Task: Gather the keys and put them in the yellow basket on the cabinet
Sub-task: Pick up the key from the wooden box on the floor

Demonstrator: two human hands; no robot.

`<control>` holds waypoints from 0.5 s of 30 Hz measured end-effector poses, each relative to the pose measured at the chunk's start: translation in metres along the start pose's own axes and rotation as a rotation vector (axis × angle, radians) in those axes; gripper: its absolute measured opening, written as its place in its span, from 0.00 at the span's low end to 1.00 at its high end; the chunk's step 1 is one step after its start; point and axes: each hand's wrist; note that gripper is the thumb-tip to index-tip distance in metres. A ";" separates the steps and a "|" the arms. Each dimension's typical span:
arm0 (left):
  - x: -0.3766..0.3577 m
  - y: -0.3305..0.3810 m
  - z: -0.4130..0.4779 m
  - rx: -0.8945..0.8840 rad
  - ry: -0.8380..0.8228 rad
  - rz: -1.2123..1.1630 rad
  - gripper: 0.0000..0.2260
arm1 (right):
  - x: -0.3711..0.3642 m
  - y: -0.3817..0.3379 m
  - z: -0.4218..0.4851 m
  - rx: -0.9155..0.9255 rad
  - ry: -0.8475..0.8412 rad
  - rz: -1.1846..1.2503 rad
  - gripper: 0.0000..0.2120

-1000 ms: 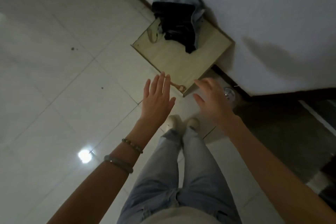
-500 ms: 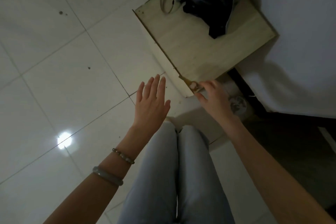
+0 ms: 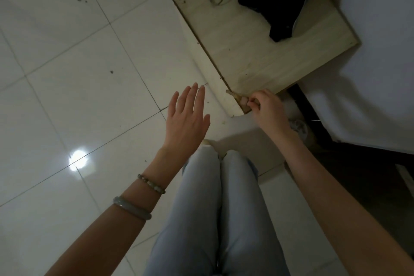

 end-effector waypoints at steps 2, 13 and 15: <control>0.020 0.003 -0.006 0.010 0.001 -0.004 0.28 | 0.021 -0.016 -0.004 0.038 -0.015 0.064 0.02; 0.208 0.022 -0.062 0.098 0.146 -0.089 0.28 | 0.212 -0.156 -0.040 0.155 -0.066 0.355 0.02; 0.243 0.023 -0.073 0.118 0.222 -0.081 0.27 | 0.242 -0.186 -0.047 0.201 -0.088 0.422 0.02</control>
Point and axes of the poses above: each hand's wrist, its own z-axis towards the middle knuckle, its own x-axis out of the back of the hand, y = z × x, and after that the axes turned 1 degree about -z, right-handed
